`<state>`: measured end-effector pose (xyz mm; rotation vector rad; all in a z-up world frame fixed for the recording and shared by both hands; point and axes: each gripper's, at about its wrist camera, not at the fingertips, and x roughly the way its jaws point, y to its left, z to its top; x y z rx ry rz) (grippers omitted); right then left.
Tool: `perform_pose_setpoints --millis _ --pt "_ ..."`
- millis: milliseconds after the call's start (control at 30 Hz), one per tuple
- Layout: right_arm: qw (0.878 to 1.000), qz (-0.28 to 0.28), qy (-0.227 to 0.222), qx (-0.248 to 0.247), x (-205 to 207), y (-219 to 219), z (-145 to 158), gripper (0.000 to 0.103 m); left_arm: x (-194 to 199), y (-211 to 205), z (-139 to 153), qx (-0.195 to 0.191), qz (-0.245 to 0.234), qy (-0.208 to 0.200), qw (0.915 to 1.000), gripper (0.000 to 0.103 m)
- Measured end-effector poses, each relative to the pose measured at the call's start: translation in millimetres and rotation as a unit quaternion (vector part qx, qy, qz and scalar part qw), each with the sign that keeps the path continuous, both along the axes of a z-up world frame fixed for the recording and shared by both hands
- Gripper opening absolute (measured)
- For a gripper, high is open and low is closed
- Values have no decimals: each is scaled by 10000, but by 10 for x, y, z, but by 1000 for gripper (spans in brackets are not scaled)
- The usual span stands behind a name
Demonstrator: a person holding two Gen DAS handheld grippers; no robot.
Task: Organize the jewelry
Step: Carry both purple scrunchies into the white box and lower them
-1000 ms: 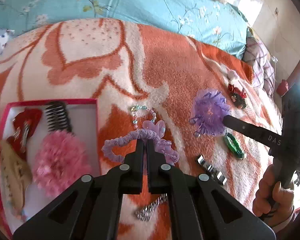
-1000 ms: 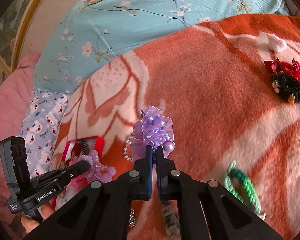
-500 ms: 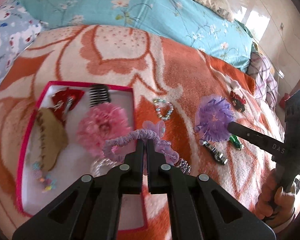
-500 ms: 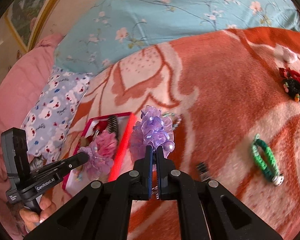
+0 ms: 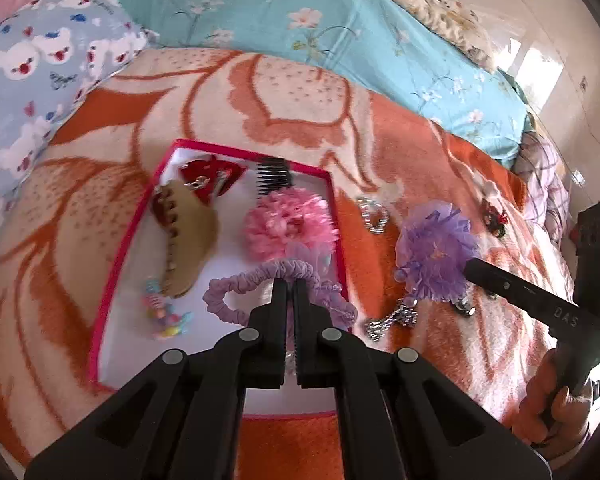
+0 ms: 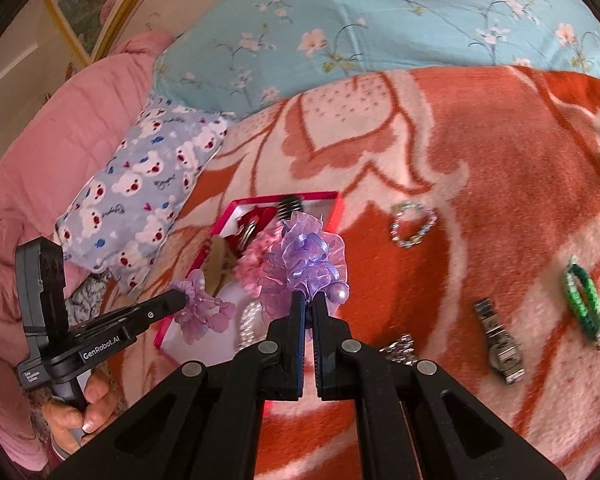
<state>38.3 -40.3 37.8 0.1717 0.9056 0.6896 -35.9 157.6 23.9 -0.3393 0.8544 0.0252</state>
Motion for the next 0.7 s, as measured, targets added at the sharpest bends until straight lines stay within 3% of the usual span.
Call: perform_pose_setpoints --millis 300,700 --pt "9990 445 83 -22 -154 398 -62 3 -180 352 -115 -102 401 100 9991 1" --pt "9969 727 219 -200 -214 718 -223 3 -234 552 -215 -190 591 164 9979 1"
